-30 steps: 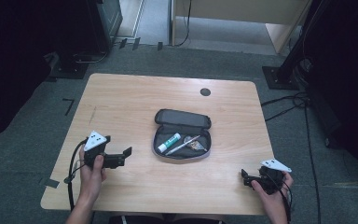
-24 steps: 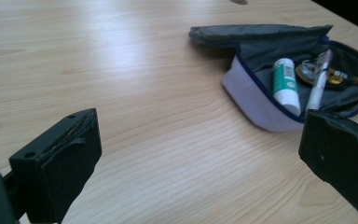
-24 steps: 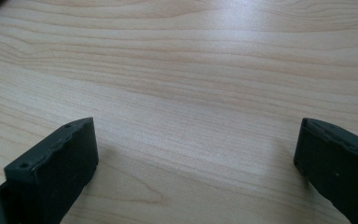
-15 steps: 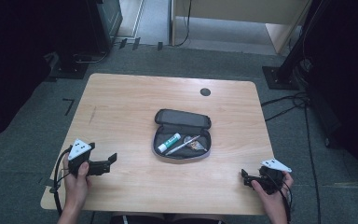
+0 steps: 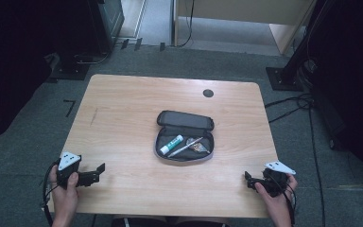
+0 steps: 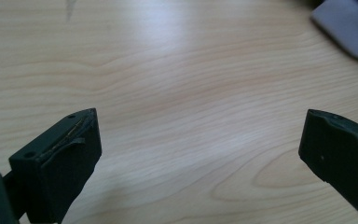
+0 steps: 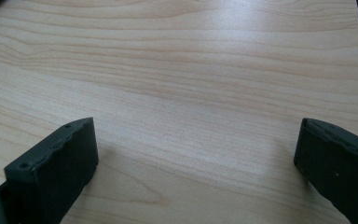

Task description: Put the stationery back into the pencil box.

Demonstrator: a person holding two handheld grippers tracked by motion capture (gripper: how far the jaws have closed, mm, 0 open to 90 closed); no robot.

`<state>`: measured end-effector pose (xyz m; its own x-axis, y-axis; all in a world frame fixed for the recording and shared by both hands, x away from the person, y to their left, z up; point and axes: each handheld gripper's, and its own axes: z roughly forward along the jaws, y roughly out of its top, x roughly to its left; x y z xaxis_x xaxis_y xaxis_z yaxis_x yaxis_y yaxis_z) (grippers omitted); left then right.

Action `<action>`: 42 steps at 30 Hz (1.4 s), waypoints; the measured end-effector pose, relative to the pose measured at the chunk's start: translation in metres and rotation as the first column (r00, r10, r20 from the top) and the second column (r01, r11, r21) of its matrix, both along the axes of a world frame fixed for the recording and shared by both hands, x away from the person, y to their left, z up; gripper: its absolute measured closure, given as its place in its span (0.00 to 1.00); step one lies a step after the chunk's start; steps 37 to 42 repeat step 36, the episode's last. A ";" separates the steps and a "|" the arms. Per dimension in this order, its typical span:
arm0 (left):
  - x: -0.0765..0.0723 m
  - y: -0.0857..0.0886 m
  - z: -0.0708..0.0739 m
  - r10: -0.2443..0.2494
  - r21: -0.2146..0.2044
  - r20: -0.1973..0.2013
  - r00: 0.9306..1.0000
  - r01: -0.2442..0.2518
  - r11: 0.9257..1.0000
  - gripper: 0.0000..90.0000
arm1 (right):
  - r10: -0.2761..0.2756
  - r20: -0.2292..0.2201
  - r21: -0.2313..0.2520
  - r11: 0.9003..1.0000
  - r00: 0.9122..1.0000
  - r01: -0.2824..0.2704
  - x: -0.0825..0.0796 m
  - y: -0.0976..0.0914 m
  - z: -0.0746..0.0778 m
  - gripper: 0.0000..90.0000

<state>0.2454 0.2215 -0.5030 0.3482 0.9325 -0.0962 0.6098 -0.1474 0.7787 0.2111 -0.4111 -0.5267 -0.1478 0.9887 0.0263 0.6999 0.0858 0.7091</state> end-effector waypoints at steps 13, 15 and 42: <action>-0.010 0.026 -0.013 0.065 0.115 -0.044 0.997 -0.059 0.992 0.00 | -0.001 0.000 0.000 1.000 1.000 0.001 0.000 0.000 0.000 0.00; -0.009 0.028 -0.014 0.068 0.113 -0.053 0.996 -0.062 0.992 0.00 | -0.004 -0.001 0.001 1.000 1.000 0.004 0.000 0.000 0.000 0.00; -0.002 0.020 -0.016 0.043 0.152 -0.099 0.994 -0.028 0.988 0.00 | 0.006 -0.001 0.001 1.000 1.000 -0.006 0.000 0.000 0.000 0.00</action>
